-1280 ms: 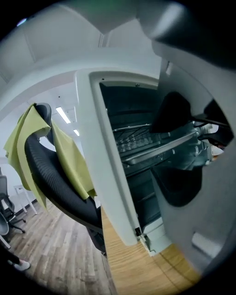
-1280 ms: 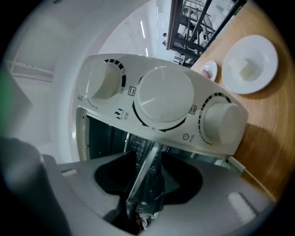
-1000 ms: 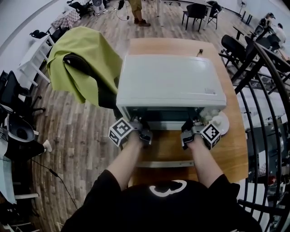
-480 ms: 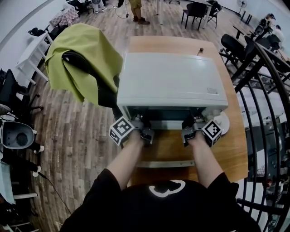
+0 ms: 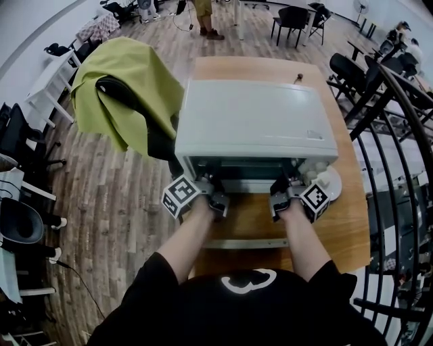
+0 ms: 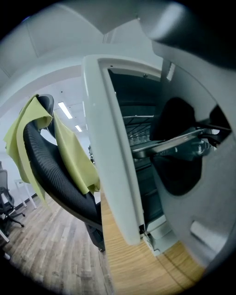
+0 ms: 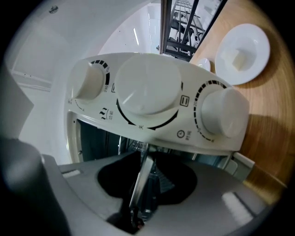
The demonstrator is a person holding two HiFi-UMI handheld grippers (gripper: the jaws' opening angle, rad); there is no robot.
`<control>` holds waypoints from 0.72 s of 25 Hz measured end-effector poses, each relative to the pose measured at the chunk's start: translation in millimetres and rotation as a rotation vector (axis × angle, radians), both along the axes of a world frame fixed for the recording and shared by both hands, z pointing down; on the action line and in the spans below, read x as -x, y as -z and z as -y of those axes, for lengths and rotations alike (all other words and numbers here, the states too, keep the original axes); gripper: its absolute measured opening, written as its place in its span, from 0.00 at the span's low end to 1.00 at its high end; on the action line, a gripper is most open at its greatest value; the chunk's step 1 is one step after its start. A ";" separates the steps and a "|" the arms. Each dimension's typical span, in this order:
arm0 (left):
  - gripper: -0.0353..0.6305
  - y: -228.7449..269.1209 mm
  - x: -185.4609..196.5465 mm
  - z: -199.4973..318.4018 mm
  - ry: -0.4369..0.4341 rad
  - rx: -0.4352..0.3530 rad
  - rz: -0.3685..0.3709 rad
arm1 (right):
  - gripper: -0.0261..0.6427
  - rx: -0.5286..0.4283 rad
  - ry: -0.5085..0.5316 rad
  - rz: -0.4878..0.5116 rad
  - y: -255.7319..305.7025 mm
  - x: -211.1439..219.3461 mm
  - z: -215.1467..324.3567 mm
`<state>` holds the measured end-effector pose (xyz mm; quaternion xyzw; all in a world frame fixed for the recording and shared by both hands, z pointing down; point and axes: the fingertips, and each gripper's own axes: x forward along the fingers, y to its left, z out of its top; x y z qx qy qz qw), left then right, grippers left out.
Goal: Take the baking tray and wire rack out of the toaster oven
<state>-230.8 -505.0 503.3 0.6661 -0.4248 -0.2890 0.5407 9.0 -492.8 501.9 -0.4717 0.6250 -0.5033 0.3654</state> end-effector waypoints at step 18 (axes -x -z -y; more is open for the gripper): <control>0.21 3.2 0.9 -73.6 0.016 0.038 0.044 | 0.19 0.029 0.042 -0.012 1.0 -0.9 -73.2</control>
